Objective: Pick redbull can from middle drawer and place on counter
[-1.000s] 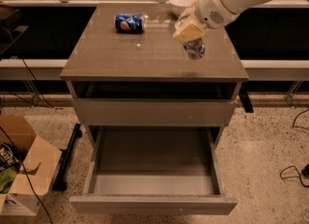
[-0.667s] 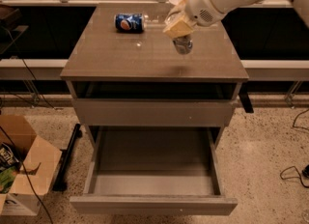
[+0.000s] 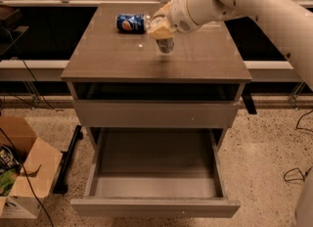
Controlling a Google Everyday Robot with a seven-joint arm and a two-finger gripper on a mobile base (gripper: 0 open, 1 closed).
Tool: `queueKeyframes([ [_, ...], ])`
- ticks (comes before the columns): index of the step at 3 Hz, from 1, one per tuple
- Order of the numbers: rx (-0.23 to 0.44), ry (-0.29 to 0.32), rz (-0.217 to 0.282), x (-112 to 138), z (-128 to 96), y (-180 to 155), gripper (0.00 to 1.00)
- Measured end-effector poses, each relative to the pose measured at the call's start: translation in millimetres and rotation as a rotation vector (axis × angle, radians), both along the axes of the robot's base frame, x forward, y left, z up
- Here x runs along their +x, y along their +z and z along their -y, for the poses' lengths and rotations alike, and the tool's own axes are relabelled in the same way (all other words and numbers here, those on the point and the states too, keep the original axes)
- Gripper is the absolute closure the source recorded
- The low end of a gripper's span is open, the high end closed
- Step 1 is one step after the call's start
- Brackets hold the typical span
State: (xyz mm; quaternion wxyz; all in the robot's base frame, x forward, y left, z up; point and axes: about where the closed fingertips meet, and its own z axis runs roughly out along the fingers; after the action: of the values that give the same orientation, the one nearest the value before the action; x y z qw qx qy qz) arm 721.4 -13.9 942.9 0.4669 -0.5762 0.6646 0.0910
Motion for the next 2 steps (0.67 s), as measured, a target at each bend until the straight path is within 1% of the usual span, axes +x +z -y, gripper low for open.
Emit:
queueKeyframes([
  [1,0.042,-0.020,0.050,30.8,-10.4,-10.9,1.00],
  [2,0.070,-0.027,0.074,48.8,-14.5,-18.4,1.00],
])
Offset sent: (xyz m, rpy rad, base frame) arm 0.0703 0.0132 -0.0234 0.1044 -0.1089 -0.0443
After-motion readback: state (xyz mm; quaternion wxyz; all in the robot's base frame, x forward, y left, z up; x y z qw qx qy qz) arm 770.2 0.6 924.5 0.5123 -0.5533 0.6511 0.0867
